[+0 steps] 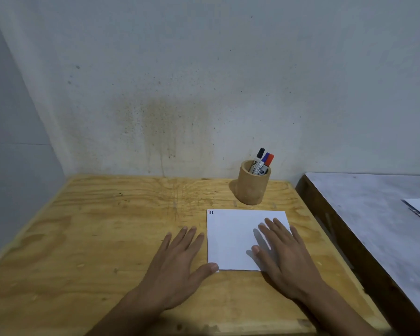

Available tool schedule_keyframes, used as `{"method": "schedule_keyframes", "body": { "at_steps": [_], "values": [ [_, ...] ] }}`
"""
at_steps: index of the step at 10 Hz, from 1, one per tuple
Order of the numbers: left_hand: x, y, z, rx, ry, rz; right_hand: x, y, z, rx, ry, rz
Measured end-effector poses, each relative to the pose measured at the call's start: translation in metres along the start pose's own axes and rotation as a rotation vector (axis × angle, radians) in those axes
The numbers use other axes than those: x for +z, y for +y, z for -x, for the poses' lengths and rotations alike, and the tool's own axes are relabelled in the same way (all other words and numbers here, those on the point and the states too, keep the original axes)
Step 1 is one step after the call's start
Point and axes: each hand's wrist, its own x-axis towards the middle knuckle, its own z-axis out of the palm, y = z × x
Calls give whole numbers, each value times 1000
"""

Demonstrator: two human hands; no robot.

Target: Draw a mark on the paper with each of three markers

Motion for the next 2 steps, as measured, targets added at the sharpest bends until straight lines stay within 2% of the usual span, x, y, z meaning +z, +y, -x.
{"method": "schedule_keyframes", "body": {
  "at_steps": [1, 2],
  "values": [
    [-7, -9, 25, -55, 115, 179, -5, -1, 20, -4, 207, -135],
    [11, -18, 57, -39, 324, 229, -8, 1, 57, 44, 359, -240]
  ]
}}
